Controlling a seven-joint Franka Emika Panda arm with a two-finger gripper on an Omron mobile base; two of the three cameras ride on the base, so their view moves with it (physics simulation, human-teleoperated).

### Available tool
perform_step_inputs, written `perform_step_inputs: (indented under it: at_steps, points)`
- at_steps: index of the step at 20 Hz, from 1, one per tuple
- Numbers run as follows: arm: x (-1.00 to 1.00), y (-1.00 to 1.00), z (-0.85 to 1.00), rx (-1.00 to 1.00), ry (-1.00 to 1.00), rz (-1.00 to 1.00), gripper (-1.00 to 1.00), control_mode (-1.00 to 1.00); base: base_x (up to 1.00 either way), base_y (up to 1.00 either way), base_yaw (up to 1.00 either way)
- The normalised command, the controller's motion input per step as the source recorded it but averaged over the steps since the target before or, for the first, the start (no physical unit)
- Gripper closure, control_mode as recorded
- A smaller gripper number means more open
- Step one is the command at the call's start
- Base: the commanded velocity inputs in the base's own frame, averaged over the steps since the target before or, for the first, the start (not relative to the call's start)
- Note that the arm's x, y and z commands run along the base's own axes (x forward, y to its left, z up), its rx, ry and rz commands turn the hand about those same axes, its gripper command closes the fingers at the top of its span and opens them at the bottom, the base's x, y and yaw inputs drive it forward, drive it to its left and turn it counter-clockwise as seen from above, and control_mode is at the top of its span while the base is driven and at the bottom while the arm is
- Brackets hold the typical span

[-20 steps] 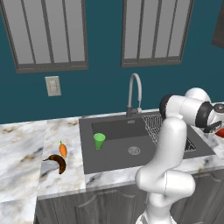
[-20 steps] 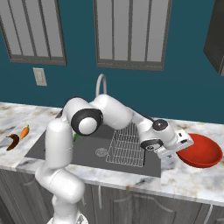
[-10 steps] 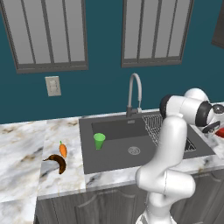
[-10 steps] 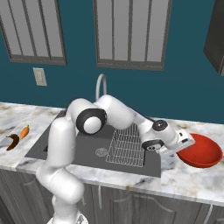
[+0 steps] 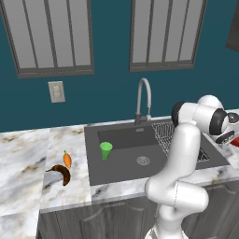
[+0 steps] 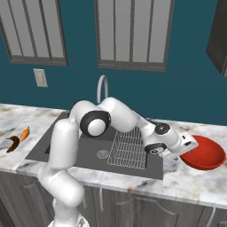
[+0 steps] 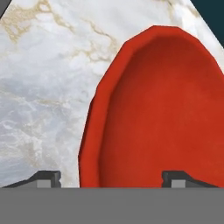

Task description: Remove the carrot and banana from the sink. Then move the bowl and cup from the counter to the sink for washing.

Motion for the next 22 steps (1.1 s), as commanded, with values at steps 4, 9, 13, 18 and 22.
perform_step_inputs:
  at_steps: [4,9,13,18,22]
  points:
    - [0.01,-0.07,-0.04,0.00,0.03,0.00,1.00,-1.00,0.00,0.00,0.00]
    - [0.01,-0.07,-0.05,0.00,0.07,0.00,1.00,-1.00,0.00,0.00,0.00]
    - [-0.01,-0.03,0.00,0.00,0.09,0.02,1.00,-1.00,0.00,0.00,0.00]
    - [-0.08,0.00,0.14,0.00,0.01,0.04,1.00,-1.00,0.00,0.00,0.00]
    - [-0.22,0.06,0.17,0.00,0.00,0.04,1.00,-1.00,0.00,0.00,0.00]
